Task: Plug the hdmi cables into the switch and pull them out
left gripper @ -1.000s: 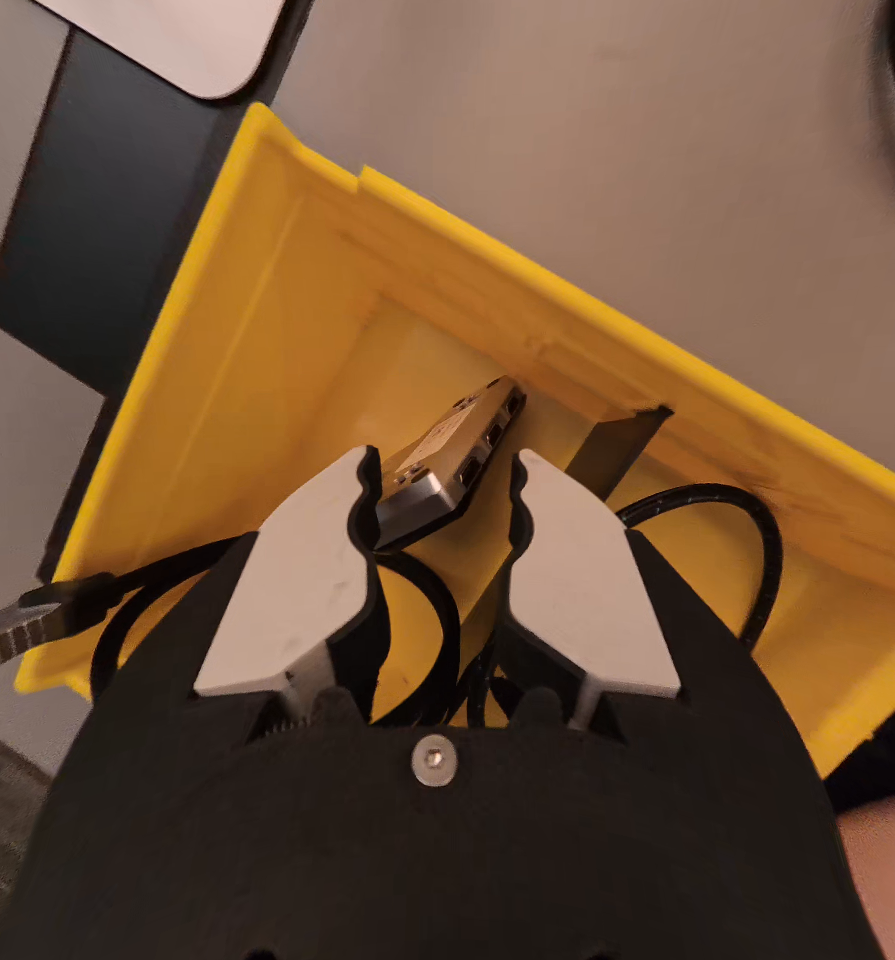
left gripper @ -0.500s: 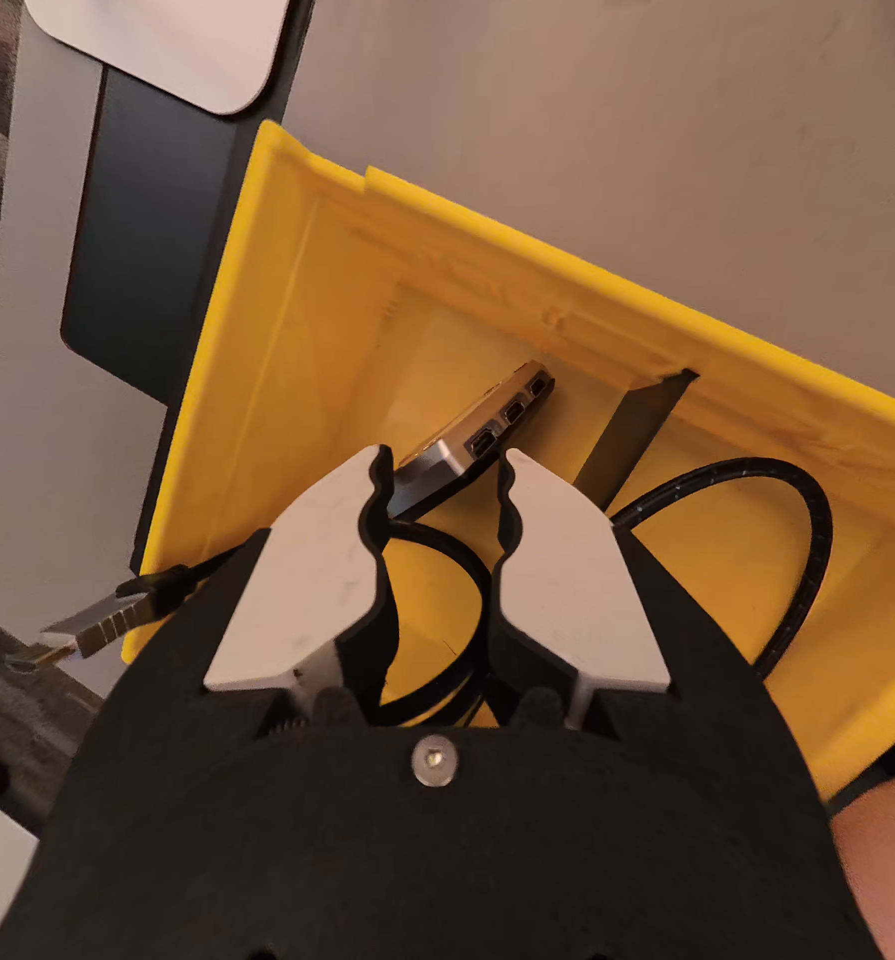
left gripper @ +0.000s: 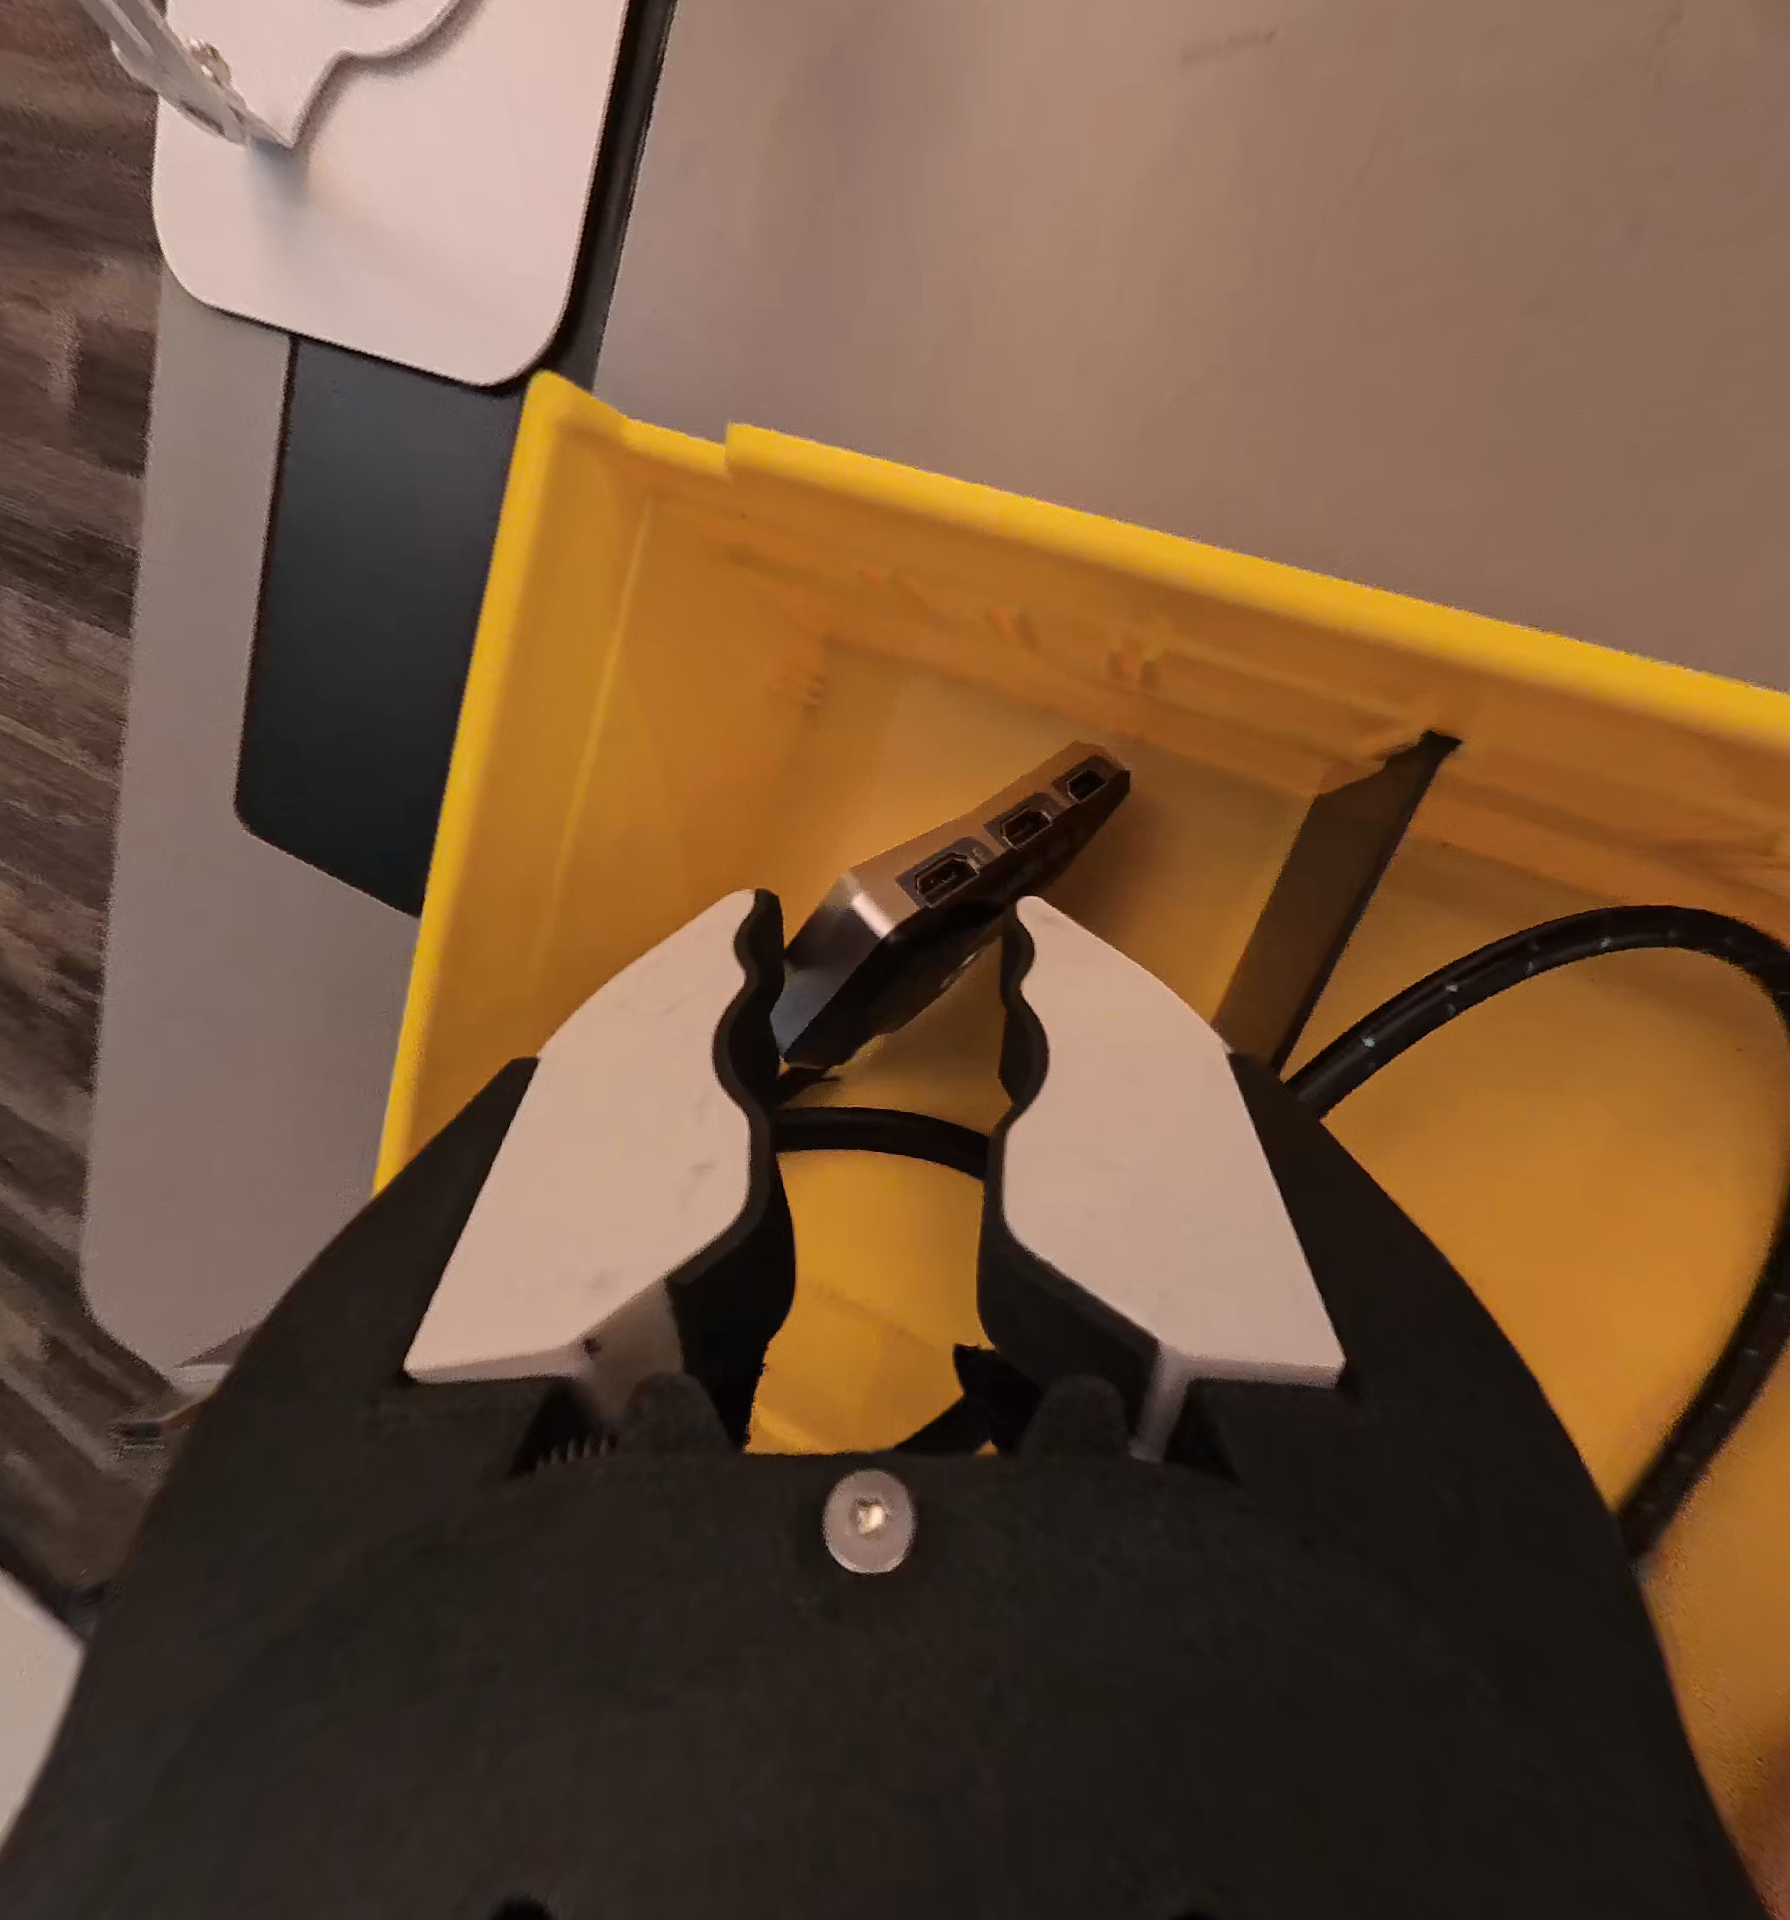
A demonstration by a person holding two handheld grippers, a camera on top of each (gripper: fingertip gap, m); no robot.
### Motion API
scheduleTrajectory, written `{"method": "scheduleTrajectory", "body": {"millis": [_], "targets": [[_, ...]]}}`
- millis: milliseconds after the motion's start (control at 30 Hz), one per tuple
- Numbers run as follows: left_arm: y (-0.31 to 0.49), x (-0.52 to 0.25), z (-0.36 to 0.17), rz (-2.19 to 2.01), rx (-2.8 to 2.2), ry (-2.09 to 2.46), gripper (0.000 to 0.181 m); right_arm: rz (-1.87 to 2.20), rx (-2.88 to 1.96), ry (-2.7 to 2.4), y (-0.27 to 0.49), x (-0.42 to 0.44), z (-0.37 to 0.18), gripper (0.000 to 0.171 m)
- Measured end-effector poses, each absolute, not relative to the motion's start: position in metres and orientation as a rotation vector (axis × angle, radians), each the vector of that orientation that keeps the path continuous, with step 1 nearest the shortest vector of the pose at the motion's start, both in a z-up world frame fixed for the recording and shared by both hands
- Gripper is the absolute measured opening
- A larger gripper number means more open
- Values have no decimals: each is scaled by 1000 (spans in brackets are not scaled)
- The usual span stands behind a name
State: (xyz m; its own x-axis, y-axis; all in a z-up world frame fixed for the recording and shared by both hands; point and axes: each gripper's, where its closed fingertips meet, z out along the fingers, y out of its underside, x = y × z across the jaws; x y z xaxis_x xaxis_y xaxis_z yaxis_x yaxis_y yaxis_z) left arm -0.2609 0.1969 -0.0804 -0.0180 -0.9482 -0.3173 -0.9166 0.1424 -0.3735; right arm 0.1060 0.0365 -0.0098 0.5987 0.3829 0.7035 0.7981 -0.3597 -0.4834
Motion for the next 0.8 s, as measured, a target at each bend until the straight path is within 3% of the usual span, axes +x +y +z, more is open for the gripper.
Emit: {"method": "scheduleTrajectory", "body": {"millis": [333,600,800], "targets": [[203,-259,-85,88,-1600,2005,42,-550,-1931,-970,35,94,-7,31],[185,-279,-82,207,-1539,2151,26,-542,-1927,-1020,34,87,-12,31],[181,-273,-83,249,-1474,2196,26,-528,-1915,-1028,33,85,-11,30]]}}
